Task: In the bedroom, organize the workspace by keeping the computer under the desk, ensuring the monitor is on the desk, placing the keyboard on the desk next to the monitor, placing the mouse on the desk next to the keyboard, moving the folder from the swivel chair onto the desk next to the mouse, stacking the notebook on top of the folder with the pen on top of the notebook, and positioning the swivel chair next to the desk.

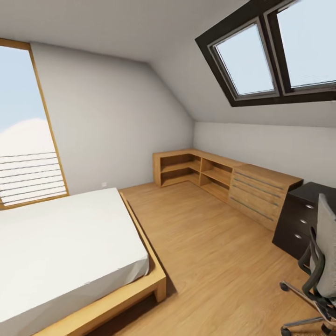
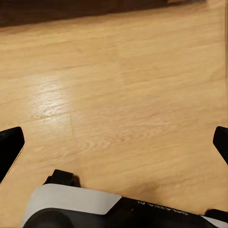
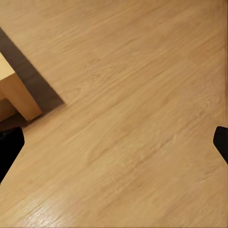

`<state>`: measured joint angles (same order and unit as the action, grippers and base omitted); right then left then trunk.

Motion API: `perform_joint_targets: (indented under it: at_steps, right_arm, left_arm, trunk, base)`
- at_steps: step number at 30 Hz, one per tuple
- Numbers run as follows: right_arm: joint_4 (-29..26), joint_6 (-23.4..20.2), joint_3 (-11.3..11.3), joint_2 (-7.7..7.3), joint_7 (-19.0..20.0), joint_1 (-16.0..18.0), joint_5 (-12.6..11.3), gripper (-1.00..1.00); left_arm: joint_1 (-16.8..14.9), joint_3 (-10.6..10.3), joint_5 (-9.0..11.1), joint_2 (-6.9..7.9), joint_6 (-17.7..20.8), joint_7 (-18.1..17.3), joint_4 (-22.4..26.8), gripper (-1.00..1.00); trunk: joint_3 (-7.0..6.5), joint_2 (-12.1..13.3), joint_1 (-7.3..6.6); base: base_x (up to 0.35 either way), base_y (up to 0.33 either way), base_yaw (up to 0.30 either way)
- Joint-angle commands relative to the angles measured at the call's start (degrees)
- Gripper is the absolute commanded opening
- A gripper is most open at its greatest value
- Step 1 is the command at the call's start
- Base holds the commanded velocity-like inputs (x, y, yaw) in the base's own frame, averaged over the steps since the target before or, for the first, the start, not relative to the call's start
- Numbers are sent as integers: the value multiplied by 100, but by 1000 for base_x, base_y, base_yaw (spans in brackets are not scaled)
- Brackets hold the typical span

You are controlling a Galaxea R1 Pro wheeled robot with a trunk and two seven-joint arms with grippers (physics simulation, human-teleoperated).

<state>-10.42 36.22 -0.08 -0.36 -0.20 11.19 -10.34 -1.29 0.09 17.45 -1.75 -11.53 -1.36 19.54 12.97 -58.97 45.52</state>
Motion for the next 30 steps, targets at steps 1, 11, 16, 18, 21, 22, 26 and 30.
perform_joint_targets:
  at_steps: [1, 11, 16, 18, 21, 22, 26, 30]
  right_arm:
    - [5, 17, 0, 1, -1, 6, -11, 100]
    - [5, 9, -1, 17, -7, 6, -19, 100]
    - [5, -1, -4, 18, -7, 6, -20, 100]
    - [5, -5, -7, 21, -7, 6, -20, 100]
    - [5, -8, -9, 23, -8, 6, -21, 100]
    - [5, -8, -9, 23, -9, 6, -24, 100]
    - [5, -9, -10, 25, -14, 6, -28, 100]
    - [5, -30, -16, 33, -21, 6, -35, 100]
  left_arm:
    - [-3, 0, 40, 0, -16, -14, -3, 100]
    - [-3, 0, 40, 1, -20, -14, -3, 100]
    - [-3, 0, 40, 4, -24, -14, -3, 100]
    - [-3, 0, 40, 2, -24, -14, -3, 100]
    - [-3, 0, 40, 4, -25, -15, -3, 100]
    - [-3, 0, 40, 6, -25, -15, -3, 100]
    - [-3, 0, 40, 8, -25, -15, -3, 100]
    - [-3, 0, 40, 8, -25, -14, -3, 100]
  trunk:
    - [4, -4, 3]
    - [-24, -4, 3]
    - [-33, -4, 3]
    - [-35, -4, 3]
    - [-36, -4, 3]
    - [-36, -4, 3]
    - [-36, -4, 3]
    - [-28, -4, 3]
  base:
    - [270, 94, -280]
    - [75, 23, -285]
    - [3, 1, -292]
    - [1, 0, -295]
    - [2, 2, -297]
    - [48, 37, -298]
    - [150, 115, -299]
    - [207, 130, -284]
